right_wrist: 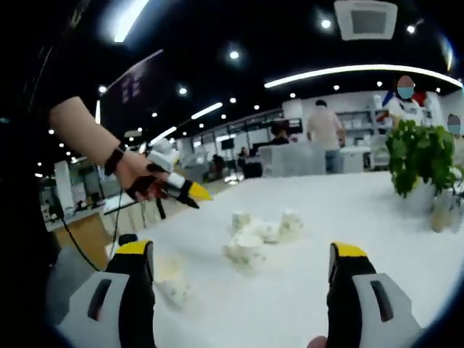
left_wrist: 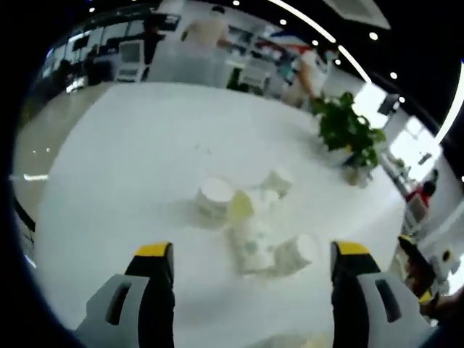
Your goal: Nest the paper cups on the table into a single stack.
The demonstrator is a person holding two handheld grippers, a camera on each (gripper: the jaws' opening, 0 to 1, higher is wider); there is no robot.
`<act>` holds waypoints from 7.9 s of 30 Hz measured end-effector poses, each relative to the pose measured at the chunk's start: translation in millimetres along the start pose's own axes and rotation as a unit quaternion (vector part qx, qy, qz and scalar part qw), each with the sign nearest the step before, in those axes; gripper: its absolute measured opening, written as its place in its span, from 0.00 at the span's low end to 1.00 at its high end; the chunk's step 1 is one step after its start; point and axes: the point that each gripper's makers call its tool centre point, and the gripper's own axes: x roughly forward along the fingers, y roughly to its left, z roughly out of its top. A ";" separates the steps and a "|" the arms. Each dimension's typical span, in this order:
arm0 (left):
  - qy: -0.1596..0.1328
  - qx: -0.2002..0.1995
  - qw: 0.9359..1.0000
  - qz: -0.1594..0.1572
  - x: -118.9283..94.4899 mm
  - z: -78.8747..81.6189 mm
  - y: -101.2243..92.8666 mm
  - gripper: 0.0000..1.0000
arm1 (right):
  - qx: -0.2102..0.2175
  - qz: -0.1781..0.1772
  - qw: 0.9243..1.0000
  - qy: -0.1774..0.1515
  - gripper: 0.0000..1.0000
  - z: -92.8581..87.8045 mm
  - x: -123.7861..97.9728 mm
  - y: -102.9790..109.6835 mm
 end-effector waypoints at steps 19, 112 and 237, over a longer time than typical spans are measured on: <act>0.112 0.041 0.993 0.018 69.6 -19.1 -16.4 0.63 | 0.059 -0.033 0.998 -0.003 0.98 -29.7 -31.2 -53.4; 0.161 -0.024 0.985 0.057 66.4 -52.7 -3.0 0.40 | 0.058 -0.044 0.997 -0.005 0.96 -22.7 -51.2 -52.5; -0.169 0.306 0.877 -0.331 -91.1 -125.2 -125.5 0.36 | -0.085 -0.023 0.981 0.174 0.98 -8.4 -35.4 44.6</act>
